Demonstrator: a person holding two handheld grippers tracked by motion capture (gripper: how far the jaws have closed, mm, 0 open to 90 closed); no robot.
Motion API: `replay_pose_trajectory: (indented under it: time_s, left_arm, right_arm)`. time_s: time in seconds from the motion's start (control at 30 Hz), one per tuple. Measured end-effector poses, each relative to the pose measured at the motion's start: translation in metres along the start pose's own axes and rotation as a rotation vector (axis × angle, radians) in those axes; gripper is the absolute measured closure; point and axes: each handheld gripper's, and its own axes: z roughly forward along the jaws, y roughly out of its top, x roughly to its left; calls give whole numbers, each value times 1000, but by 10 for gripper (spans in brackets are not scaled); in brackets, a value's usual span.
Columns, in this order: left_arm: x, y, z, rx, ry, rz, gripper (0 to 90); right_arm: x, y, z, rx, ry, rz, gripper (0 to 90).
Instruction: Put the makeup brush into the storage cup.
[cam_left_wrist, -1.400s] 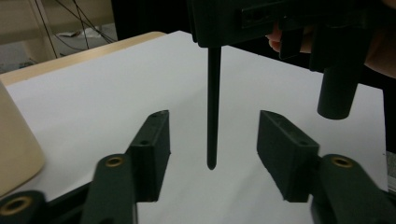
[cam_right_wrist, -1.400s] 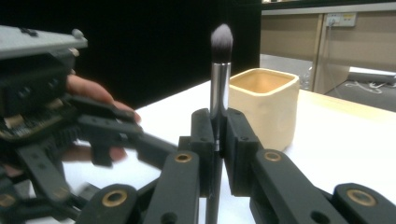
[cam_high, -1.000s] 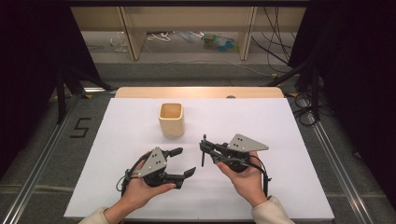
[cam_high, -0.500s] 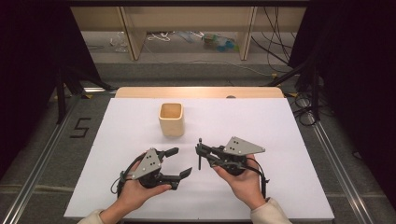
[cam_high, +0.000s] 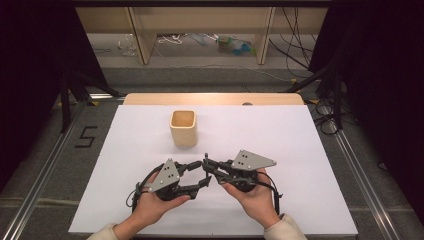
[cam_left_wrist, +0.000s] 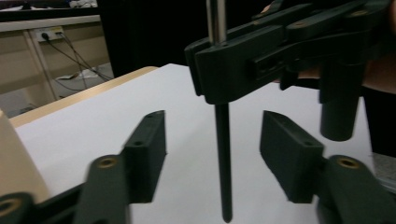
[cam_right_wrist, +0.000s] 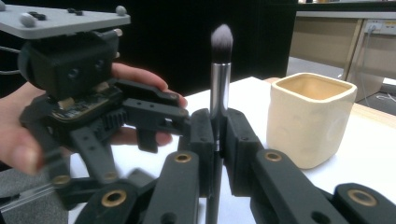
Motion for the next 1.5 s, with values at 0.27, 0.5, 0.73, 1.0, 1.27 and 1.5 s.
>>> replay_pose_trajectory:
  time_s: [0.27, 0.5, 0.73, 1.0, 1.27, 1.5]
  left_arm:
    - [0, -2, 6, 7, -7, -20, 659]
    - [0, -2, 7, 23, -4, -33, 820]
    - [3, 1, 6, 22, 8, -31, 838]
    - [20, 4, -4, -15, 63, -53, 839]
    - [34, 7, -14, -57, 108, -65, 838]
    - [40, 9, -19, -65, 132, -55, 838]
  right_arm:
    - [2, 0, 1, 3, 12, 9, 838]
    - [1, 0, 2, 2, -5, -17, 836]
    - [2, 1, 3, -34, -40, -4, 633]
    - [-3, 3, -9, -22, -63, 3, 300]
    - [-14, 0, -30, -41, -119, 11, 241]
    - [-22, 0, -42, -56, -155, 5, 227]
